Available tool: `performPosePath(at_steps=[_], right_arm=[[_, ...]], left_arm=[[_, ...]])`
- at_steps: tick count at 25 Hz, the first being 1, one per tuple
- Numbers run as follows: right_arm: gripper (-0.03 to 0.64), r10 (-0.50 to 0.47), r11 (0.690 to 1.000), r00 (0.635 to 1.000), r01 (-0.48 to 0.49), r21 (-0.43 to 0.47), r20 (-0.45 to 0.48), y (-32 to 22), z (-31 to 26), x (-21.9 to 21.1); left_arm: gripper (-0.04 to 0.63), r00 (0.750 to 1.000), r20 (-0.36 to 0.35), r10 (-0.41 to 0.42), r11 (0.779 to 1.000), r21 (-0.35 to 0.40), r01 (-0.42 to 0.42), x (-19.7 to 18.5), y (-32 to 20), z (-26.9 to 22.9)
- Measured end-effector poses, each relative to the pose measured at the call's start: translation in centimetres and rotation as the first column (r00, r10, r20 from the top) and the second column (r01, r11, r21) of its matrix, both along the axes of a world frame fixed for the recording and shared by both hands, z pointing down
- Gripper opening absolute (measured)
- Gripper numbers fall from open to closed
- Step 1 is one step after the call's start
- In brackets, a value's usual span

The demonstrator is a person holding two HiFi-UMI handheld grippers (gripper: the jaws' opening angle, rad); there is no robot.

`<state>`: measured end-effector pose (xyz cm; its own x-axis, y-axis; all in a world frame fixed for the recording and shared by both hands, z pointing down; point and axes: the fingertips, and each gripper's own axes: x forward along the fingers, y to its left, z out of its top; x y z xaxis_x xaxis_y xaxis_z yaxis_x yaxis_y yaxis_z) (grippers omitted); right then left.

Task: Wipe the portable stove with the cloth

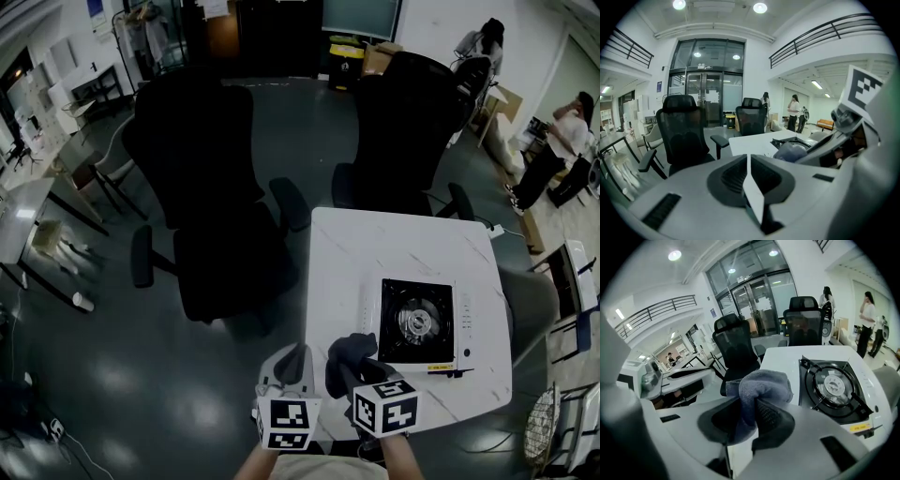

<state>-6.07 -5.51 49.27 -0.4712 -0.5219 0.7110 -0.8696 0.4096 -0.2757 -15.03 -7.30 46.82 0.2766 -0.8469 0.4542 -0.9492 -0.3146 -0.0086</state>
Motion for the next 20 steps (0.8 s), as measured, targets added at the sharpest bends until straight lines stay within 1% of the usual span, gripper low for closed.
performPosePath(at_steps=[4, 7, 13, 20], right_arm=[[0.091, 0.030, 0.998, 0.999, -0.030, 0.051, 0.012, -0.4, -1.2, 0.4], [0.091, 0.047, 0.996, 0.999, -0.048, 0.073, 0.016, -0.5, -1.7, 0.6], [0.091, 0.074, 0.993, 0.997, -0.076, 0.094, 0.030, -0.2, -2.2, 0.9], [0.091, 0.102, 0.990, 0.994, -0.106, 0.097, 0.047, 0.4, -2.4, 1.4]], left_arm=[[0.031, 1.000, 0.000, 0.008, 1.000, 0.016, -0.008, 0.2, -0.2, -0.8], [0.031, 1.000, -0.006, 0.005, 1.000, 0.023, -0.005, 0.2, -0.3, -1.2], [0.031, 1.000, -0.009, 0.002, 0.999, 0.039, -0.002, 0.2, -0.3, -1.9], [0.031, 1.000, -0.010, 0.006, 0.999, 0.051, -0.005, 0.5, -0.1, -2.4]])
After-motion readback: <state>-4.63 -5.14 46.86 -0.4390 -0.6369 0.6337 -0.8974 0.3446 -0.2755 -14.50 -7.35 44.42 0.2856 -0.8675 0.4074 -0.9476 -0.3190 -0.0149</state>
